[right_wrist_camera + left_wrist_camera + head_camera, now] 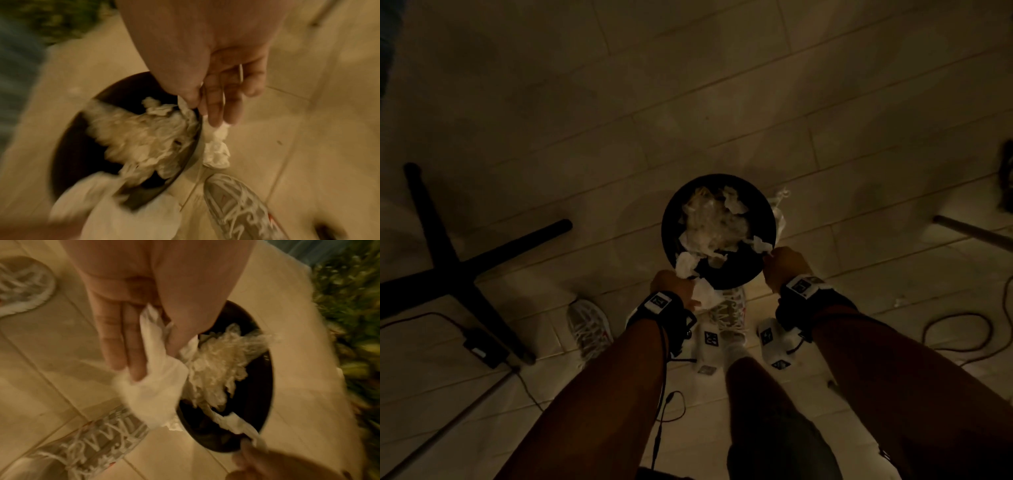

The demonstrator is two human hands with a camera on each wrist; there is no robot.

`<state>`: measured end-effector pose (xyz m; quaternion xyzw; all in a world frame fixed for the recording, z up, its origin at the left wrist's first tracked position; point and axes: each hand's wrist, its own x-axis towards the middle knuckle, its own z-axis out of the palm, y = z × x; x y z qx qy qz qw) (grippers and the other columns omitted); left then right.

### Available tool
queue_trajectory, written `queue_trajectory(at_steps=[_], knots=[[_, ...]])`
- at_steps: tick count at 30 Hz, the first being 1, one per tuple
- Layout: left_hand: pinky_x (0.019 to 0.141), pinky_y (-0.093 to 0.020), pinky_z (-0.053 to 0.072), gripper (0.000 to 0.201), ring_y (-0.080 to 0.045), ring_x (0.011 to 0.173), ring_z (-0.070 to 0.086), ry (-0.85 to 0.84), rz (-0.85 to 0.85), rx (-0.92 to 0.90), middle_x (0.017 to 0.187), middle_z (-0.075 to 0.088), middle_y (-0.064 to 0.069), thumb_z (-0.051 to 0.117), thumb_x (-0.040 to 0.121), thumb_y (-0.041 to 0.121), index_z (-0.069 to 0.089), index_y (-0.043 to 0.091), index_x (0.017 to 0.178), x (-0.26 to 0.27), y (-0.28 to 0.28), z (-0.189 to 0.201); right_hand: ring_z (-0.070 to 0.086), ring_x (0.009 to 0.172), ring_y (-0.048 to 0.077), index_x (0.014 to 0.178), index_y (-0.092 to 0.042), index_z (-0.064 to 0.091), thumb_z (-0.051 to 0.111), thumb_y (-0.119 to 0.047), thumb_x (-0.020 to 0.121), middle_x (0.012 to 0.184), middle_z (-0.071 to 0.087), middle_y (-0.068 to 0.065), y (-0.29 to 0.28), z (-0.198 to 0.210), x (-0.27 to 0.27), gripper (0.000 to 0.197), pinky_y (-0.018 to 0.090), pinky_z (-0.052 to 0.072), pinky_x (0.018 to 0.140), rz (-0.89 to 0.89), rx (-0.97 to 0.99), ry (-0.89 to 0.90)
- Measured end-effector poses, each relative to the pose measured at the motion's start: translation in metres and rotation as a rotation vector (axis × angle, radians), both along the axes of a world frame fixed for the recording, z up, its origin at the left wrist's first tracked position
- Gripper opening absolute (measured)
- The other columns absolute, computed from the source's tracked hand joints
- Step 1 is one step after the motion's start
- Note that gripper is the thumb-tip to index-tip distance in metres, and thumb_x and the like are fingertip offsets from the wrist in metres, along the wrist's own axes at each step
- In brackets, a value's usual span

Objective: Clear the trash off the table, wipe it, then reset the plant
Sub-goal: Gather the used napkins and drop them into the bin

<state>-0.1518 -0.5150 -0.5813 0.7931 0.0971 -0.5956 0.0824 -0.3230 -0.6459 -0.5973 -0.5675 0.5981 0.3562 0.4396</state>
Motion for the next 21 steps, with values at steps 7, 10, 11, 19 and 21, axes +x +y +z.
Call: queue_trajectory(at_steps=[7,10,11,19,21], knots=[[0.053,-0.035,0.056,0.028,-0.030,0.068,0.067,0.023,0.080,-0.211,0.104,0.063,-0.014,0.062,0.092,0.015,0.059,0.003,0.118,0.003,-0.059,0.053,0.058,0.096,0.034,0.110,-0.007,0.059,0.044,-0.043,0.096,0.101,0.060,0.014,-0.010,0.029,0.039,0.041,0.032,0.040,0.072,0.152,0.053,-0.272],[0.073,-0.044,0.056,0.051,-0.034,0.102,0.063,0.067,0.143,-0.300,0.123,0.053,-0.008,0.062,0.091,0.009,0.044,0.013,0.138,0.007,-0.073,0.053,0.060,0.077,0.032,0.089,-0.012,0.061,0.041,-0.062,0.090,0.079,0.062,0.010,-0.033,0.026,0.037,0.053,0.030,0.043,0.061,0.032,-0.221,-0.217],[0.078,-0.045,0.056,0.058,-0.033,0.107,0.060,0.059,0.128,-0.323,0.126,0.051,-0.006,0.063,0.090,0.010,0.040,0.016,0.142,0.009,-0.074,0.050,0.061,0.079,0.032,0.092,-0.011,0.060,0.041,-0.060,0.090,0.083,0.063,0.012,-0.043,0.020,0.031,0.053,0.033,0.046,0.065,-0.048,-0.360,-0.177],[0.081,-0.050,0.057,0.041,-0.029,0.103,0.064,-0.134,-0.092,-0.461,0.120,0.062,-0.009,0.066,0.086,0.020,0.057,0.023,0.126,0.019,-0.055,0.019,0.010,0.142,0.042,0.149,-0.040,-0.002,0.076,-0.037,0.075,0.159,-0.001,0.011,-0.081,-0.079,-0.017,0.107,0.058,0.042,0.097,0.315,-0.213,0.006],[0.076,-0.050,0.058,0.024,-0.027,0.098,0.066,-0.143,-0.119,-0.520,0.112,0.066,-0.009,0.064,0.088,0.016,0.065,0.019,0.112,0.029,-0.052,0.013,0.007,0.143,0.042,0.149,-0.040,-0.003,0.069,-0.042,0.080,0.160,-0.007,0.010,-0.077,-0.104,-0.014,0.100,0.059,0.040,0.099,0.421,-0.182,-0.036]])
